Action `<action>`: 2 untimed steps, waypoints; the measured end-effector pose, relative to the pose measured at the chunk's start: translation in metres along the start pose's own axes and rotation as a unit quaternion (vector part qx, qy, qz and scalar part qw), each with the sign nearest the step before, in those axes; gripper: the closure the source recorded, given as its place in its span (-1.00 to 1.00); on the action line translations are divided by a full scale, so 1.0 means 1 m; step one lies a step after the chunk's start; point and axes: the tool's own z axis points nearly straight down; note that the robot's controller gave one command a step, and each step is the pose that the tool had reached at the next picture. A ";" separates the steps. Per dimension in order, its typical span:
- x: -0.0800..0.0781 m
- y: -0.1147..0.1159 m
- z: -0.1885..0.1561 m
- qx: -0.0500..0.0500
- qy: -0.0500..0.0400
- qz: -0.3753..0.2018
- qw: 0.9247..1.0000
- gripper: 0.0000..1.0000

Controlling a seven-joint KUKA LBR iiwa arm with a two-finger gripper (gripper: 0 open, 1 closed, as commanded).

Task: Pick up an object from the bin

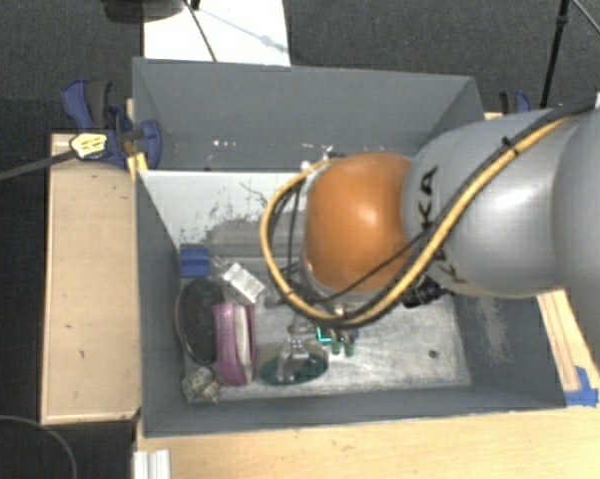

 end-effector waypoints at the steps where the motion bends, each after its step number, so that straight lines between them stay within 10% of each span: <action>1: -0.012 -0.054 0.093 -0.001 -0.005 -0.091 0.996 -1.00; 2: -0.015 -0.052 0.090 -0.002 -0.010 -0.089 0.996 1.00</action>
Offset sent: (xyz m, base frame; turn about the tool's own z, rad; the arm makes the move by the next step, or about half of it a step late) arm 0.0106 -0.0529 -0.0936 -0.1860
